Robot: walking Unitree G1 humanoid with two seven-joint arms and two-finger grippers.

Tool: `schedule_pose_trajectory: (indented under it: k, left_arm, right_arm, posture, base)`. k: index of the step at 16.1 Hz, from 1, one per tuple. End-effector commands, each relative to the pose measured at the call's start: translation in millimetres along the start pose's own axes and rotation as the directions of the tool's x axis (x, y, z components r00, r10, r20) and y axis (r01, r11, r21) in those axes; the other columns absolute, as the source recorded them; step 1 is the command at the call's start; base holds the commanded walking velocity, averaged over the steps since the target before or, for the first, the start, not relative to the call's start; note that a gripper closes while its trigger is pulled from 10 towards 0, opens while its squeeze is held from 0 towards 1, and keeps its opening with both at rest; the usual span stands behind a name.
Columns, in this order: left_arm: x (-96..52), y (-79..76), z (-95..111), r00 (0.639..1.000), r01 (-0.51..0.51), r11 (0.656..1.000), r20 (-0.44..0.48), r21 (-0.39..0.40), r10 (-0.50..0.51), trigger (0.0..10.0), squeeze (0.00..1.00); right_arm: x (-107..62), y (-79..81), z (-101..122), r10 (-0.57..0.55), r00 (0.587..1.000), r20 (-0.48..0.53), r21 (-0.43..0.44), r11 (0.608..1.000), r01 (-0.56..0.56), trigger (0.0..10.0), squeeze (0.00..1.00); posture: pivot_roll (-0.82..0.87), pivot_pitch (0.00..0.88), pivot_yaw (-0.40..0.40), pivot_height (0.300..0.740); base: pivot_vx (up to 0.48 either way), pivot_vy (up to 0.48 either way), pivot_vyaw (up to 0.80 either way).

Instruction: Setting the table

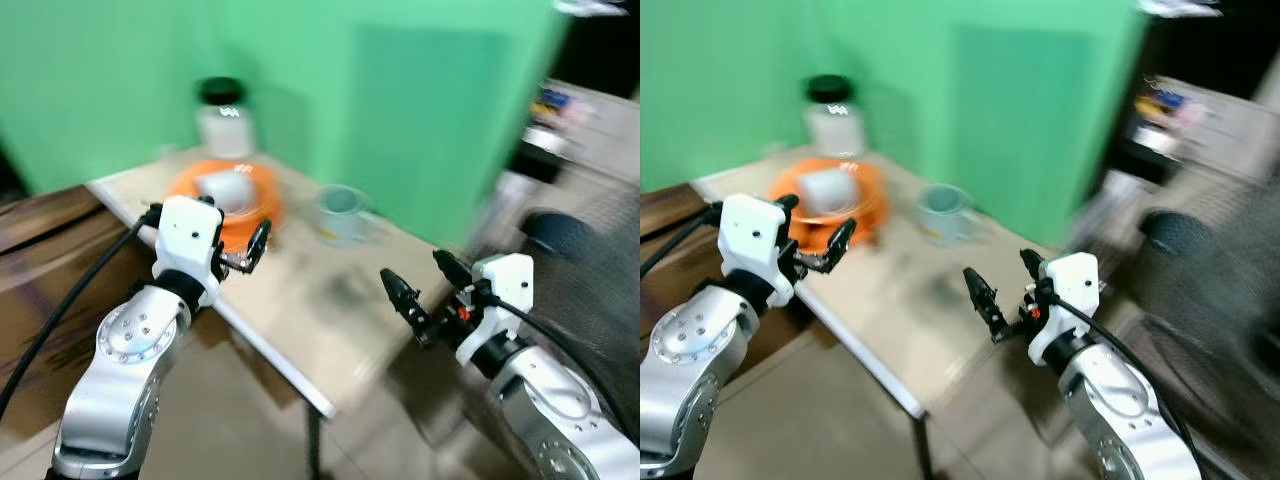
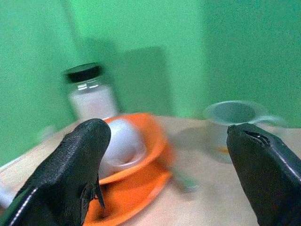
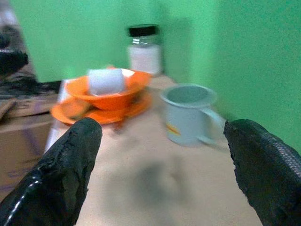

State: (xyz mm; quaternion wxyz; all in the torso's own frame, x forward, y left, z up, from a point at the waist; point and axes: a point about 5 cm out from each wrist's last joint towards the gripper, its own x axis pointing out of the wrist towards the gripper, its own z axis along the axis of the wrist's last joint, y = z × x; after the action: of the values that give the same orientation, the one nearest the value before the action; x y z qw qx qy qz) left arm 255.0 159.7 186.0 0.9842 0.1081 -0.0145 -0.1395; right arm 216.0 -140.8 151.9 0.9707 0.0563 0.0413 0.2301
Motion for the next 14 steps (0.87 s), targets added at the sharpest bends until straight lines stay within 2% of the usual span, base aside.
schedule_pose_trajectory:
  k: [1,5,6,7,8,9,11,13,14]
  left_arm:
    - [-1.1,2.5,1,1.000,0.001,1.000,-0.002,0.007,-0.001,10.0,0.99]
    - [-2.3,-0.4,0,1.000,0.016,1.000,-0.003,0.010,-0.016,10.0,0.96]
    - [-3.0,-3.3,-1,0.999,0.050,0.999,-0.015,0.008,-0.049,10.0,0.85]
    - [-3.4,-4.8,-2,0.997,0.072,0.997,-0.019,0.007,-0.072,10.0,0.80]
    - [-4.5,-7.0,-3,0.993,0.113,0.994,-0.028,0.004,-0.113,10.0,0.80]
    - [-4.6,-8.2,-4,0.991,0.132,0.991,-0.036,0.001,-0.132,10.0,0.78]
    - [-9.5,-18.2,-12,0.954,0.291,0.957,-0.072,0.014,-0.289,10.0,0.78]
    - [-12.6,-19.2,-18,0.930,0.353,0.935,-0.105,-0.020,-0.353,10.0,0.78]
    - [-18.5,-18.1,-25,0.898,0.413,0.910,-0.145,-0.041,-0.414,10.0,0.78]
  right_arm:
    - [0.4,1.0,2,0.013,1.000,0.009,0.024,1.000,-0.013,10.0,0.00]
    - [-0.4,-1.4,1,0.027,1.000,-0.001,0.024,0.999,-0.027,10.0,0.00]
    - [0.9,-3.8,1,0.031,0.999,-0.011,0.014,0.999,-0.031,10.0,0.00]
    - [2.2,-5.2,0,0.034,0.999,-0.015,0.020,0.999,-0.034,10.0,0.00]
    - [5.5,-8.3,-1,0.037,0.999,-0.026,0.031,0.999,-0.036,10.0,0.73]
    - [7.3,-10.3,-2,0.036,0.999,-0.032,0.034,0.999,-0.035,10.0,1.00]
    - [22.5,-15.6,-9,0.113,0.992,-0.062,-0.003,0.994,-0.113,10.0,1.00]
    - [36.7,-21.7,-14,0.111,0.991,-0.076,-0.011,0.994,-0.112,10.0,1.00]
    - [51.2,-23.4,-19,0.122,0.989,-0.085,-0.010,0.992,-0.123,10.0,1.00]
  posture:
    - [0.11,0.000,-0.024,0.740]
    - [0.11,0.000,-0.029,0.740]
    - [0.11,0.000,-0.031,0.740]
    - [0.11,0.000,-0.031,0.740]
    - [0.11,0.000,-0.030,0.740]
    - [0.11,0.000,-0.031,0.740]
    - [0.10,0.000,-0.025,0.740]
    - [0.10,0.000,-0.026,0.740]
    - [0.11,0.000,-0.027,0.740]
  base:
    - [0.296,0.000,0.00]
    - [0.216,0.000,0.00]
    - [0.000,0.000,0.00]
    - [0.000,0.000,0.00]
    - [0.000,0.000,0.00]
    - [0.000,0.000,0.00]
    - [0.000,0.000,0.00]
    - [0.000,0.000,0.00]
    - [0.000,0.000,0.00]
